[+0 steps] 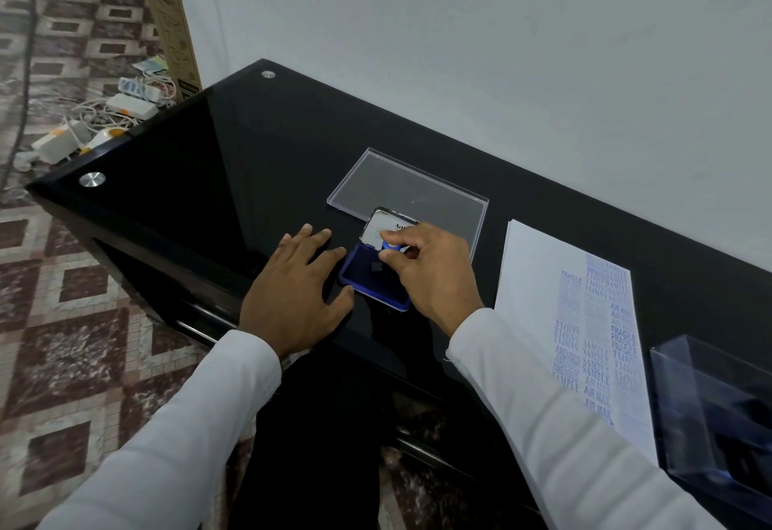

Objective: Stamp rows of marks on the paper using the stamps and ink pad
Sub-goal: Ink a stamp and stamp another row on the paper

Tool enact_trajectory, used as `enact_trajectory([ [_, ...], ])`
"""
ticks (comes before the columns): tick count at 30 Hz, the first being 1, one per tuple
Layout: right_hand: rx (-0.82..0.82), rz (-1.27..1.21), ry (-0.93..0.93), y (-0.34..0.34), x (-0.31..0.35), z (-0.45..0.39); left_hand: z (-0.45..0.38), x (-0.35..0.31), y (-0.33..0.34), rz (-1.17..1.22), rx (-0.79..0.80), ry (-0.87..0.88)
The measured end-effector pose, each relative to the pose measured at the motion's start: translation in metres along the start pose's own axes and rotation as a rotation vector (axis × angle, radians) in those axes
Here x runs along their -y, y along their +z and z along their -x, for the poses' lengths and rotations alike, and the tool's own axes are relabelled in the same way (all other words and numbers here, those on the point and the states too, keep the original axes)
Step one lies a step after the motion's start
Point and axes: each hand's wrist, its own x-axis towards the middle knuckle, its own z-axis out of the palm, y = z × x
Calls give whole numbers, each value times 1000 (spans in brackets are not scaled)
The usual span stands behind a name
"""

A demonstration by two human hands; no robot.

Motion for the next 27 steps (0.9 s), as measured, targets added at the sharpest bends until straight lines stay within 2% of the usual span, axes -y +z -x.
enact_trajectory([
  [27, 29, -31, 20, -1, -2, -2, 1, -1, -4, 22, 12, 0],
])
